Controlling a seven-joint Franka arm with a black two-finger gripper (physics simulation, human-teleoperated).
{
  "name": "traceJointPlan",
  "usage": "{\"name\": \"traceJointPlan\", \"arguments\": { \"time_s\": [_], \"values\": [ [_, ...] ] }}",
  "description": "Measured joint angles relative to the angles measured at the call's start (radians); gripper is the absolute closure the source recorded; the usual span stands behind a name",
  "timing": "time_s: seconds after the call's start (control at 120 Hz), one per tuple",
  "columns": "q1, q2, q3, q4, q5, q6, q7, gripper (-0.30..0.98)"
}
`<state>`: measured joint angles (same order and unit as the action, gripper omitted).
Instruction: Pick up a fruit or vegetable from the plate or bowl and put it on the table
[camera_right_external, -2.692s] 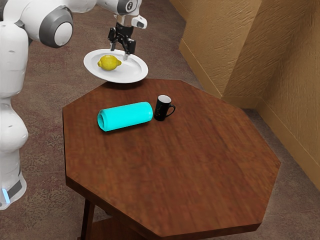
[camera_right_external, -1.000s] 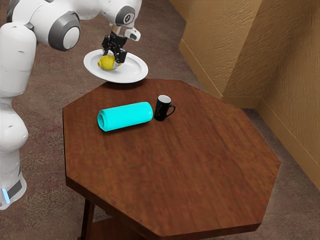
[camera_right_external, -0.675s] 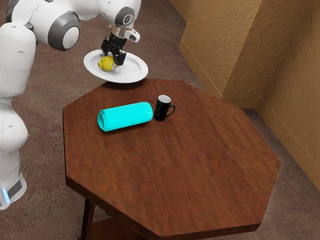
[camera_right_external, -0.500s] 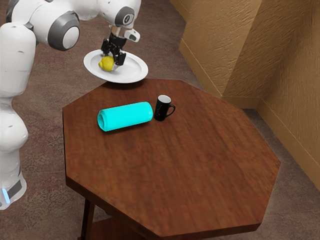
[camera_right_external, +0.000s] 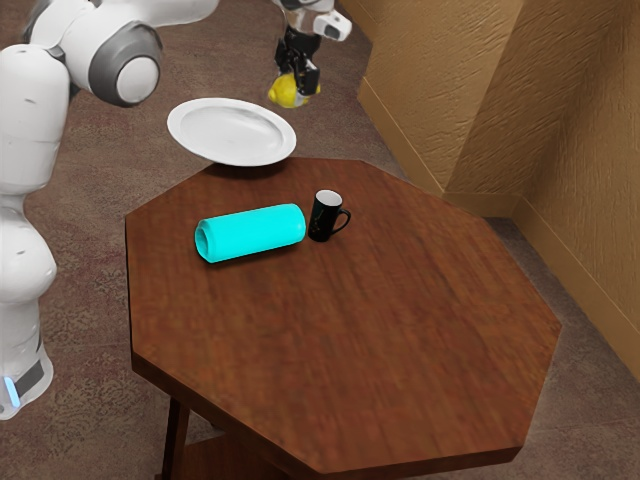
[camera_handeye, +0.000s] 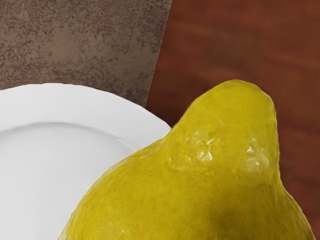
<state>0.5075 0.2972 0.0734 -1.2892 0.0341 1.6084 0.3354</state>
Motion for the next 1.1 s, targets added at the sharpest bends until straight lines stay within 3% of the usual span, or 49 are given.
{"name": "traceJointPlan", "arguments": {
  "time_s": [0.217, 0.35, 0.567, 0.817, 0.892, 1.1],
  "values": [
    [0.0, 0.0, -0.244, 0.086, -0.002, -0.062, -0.019, 0.31],
    [-0.003, 0.002, -0.442, 0.099, 0.011, -0.084, -0.046, 0.31],
    [-0.015, 0.01, -0.71, -0.026, 0.089, -0.048, -0.115, 0.31],
    [-0.025, 0.025, -0.757, -0.177, 0.127, 0.047, -0.186, 0.32],
    [-0.035, 0.029, -0.765, -0.179, 0.137, 0.059, -0.203, 0.14],
    [-0.04, 0.03, -0.808, -0.178, 0.17, 0.081, -0.249, 0.03]
  ]
}}
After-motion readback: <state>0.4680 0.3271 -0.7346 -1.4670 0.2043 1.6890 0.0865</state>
